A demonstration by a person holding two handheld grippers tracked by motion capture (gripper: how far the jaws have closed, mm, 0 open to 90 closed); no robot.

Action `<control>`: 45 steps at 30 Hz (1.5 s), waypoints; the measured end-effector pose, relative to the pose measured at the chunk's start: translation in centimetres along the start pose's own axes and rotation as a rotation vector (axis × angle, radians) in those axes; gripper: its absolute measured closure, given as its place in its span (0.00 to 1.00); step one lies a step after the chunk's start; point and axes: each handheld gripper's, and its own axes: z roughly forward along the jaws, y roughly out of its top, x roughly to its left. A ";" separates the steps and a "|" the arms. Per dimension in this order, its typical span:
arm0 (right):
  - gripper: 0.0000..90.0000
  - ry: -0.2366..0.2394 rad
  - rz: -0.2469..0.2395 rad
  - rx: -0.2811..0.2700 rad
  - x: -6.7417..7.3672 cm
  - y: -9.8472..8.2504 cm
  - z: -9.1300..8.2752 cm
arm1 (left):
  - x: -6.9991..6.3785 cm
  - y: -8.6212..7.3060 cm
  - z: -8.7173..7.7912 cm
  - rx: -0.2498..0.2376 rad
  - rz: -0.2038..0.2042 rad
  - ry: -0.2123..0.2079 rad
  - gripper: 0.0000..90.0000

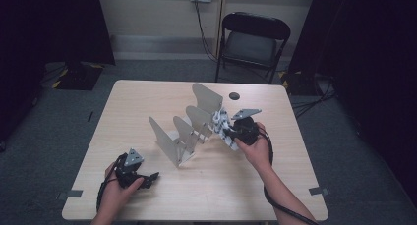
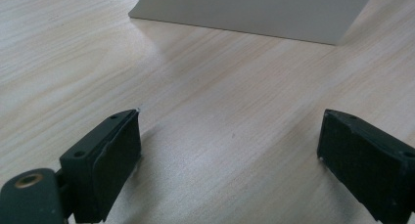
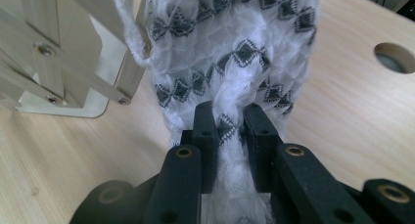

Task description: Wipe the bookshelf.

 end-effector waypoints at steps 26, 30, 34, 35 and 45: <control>0.88 0.001 0.015 0.019 -0.1 -2.3 -1.5 | 0.0 0.0 0.0 0.000 0.000 0.000 0.10; 0.88 -0.010 0.012 -0.049 -0.5 0.1 -4.3 | 0.0 0.0 0.0 0.000 0.000 0.000 0.10; 0.88 -0.018 -0.005 -0.092 -0.4 1.8 -5.8 | 0.0 0.0 0.0 0.000 0.000 0.000 0.10; 0.88 -0.018 -0.010 -0.106 -0.3 2.3 -6.0 | 0.0 0.0 0.0 0.001 0.000 0.000 0.10; 0.87 -0.015 -0.101 -0.025 2.0 2.0 -2.6 | 0.0 0.0 0.0 0.000 0.000 0.000 0.10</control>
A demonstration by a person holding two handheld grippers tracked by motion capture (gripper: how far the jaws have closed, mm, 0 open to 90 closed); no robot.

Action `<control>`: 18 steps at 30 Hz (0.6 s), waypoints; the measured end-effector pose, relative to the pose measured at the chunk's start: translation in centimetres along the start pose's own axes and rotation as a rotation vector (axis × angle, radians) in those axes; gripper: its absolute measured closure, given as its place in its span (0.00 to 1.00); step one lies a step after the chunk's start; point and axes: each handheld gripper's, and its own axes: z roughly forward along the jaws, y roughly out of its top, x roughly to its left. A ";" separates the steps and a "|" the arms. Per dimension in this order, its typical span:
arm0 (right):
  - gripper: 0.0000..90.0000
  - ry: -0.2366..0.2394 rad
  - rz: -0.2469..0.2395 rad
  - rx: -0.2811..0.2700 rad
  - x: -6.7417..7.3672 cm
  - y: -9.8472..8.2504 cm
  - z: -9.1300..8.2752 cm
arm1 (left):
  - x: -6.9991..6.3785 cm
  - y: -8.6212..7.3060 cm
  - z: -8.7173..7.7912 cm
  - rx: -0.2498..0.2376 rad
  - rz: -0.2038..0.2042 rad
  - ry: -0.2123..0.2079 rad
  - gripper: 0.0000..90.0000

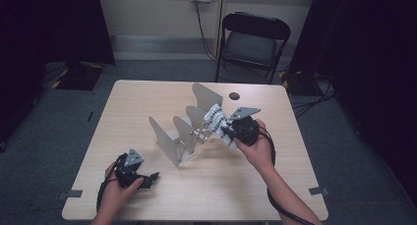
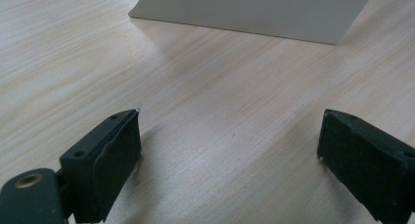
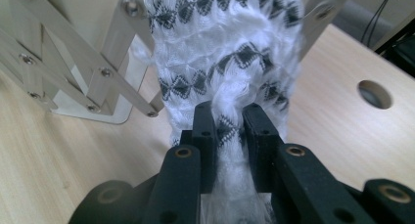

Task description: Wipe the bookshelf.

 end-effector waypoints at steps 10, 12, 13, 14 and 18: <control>0.87 0.038 0.056 0.057 0.2 -3.0 3.1 | 0.0 0.0 0.0 0.000 0.000 0.000 0.10; 0.87 0.054 0.070 0.074 0.6 -4.0 4.2 | 0.0 0.0 0.0 0.000 0.000 0.000 0.10; 0.87 0.055 0.072 0.081 0.7 -4.4 4.5 | 0.0 0.0 0.0 0.000 0.000 0.000 0.10; 0.87 0.060 0.075 0.087 0.8 -4.7 4.8 | 0.0 0.0 0.0 0.000 0.000 0.000 0.10; 0.87 0.066 0.081 0.104 0.9 -5.4 5.3 | 0.0 0.0 0.0 0.000 0.000 0.000 0.10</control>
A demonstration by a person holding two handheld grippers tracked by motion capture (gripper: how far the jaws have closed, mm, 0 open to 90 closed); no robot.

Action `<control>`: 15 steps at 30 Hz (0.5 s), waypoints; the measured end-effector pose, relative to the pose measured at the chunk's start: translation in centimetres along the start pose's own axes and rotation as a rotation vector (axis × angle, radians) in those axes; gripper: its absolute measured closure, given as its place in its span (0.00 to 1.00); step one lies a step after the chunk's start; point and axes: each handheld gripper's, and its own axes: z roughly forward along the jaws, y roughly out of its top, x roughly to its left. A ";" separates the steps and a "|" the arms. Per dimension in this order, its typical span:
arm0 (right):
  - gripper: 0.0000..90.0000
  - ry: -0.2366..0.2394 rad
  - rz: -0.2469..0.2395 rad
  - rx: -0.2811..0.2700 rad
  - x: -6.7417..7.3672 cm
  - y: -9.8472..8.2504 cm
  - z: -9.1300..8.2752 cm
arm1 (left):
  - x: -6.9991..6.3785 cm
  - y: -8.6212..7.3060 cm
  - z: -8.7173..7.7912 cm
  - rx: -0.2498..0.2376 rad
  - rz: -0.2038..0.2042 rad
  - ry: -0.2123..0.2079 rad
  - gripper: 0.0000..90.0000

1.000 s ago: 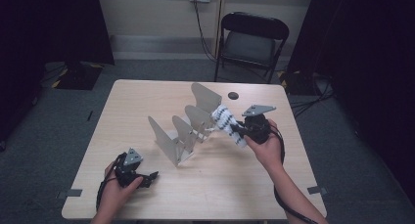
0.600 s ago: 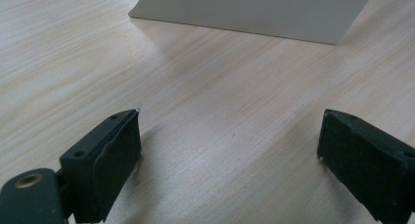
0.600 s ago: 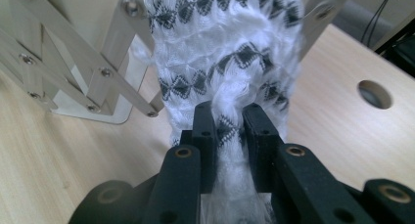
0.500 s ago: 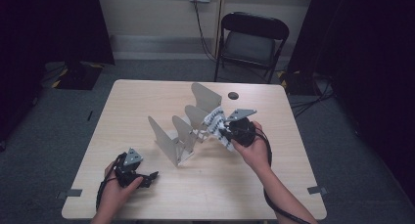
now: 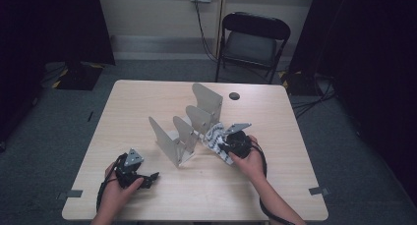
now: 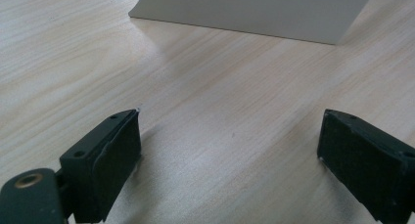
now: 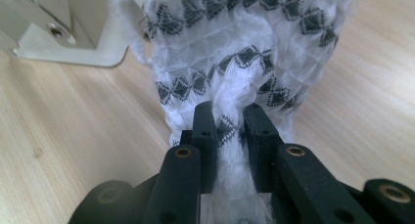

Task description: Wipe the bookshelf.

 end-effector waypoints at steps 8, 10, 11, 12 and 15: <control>0.87 -0.002 0.003 0.003 -0.3 -1.2 -0.7 | 0.0 0.0 0.0 0.000 0.000 0.000 0.10; 0.87 -0.003 0.007 -0.003 -0.5 -1.2 -1.1 | 0.0 0.0 0.0 0.000 0.000 0.000 0.10; 0.87 -0.007 0.014 -0.014 -0.6 -1.2 -1.5 | 0.0 0.0 0.0 0.000 0.000 0.000 0.10; 0.87 -0.012 0.016 -0.020 -0.8 -1.1 -2.0 | 0.0 0.0 0.0 0.000 0.000 0.000 0.10; 0.87 -0.034 0.016 -0.063 -1.6 -0.2 -4.3 | 0.0 0.0 0.0 0.000 0.000 0.000 0.10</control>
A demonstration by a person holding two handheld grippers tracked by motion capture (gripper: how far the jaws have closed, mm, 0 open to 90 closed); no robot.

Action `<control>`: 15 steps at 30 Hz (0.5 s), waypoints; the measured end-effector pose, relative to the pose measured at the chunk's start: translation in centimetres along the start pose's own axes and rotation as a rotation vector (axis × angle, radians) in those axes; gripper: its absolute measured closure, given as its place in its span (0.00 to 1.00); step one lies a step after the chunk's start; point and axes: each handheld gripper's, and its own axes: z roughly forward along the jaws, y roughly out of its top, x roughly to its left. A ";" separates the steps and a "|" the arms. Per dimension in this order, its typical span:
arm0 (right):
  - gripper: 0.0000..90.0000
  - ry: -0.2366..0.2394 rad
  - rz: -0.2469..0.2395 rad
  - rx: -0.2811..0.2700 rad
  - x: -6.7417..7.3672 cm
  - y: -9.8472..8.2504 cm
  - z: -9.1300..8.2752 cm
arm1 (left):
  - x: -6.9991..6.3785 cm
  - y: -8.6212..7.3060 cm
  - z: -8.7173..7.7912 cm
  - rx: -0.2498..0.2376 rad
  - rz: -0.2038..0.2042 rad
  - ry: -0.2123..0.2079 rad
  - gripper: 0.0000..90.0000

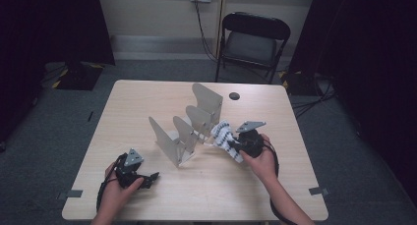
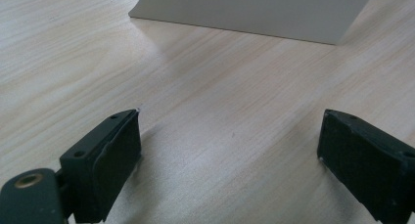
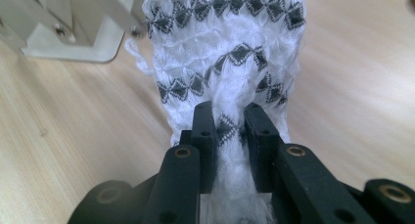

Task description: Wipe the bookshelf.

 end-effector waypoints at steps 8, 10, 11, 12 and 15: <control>0.87 -0.036 -0.006 -0.095 -0.9 3.3 -3.2 | 0.0 0.0 0.0 0.000 0.000 0.000 0.10; 0.87 -0.040 -0.006 -0.113 -0.9 4.2 -3.5 | 0.0 0.0 0.0 0.000 -0.001 0.001 0.10; 0.87 -0.039 -0.004 -0.115 -0.9 4.5 -3.6 | 0.0 0.0 0.0 0.000 0.000 0.000 0.10; 0.87 -0.039 -0.006 -0.119 -0.8 4.8 -3.5 | 0.0 0.0 0.0 0.000 0.006 0.001 0.10; 0.87 -0.047 -0.024 -0.097 -0.4 5.3 -2.7 | 0.0 0.0 0.0 0.001 0.009 0.002 0.10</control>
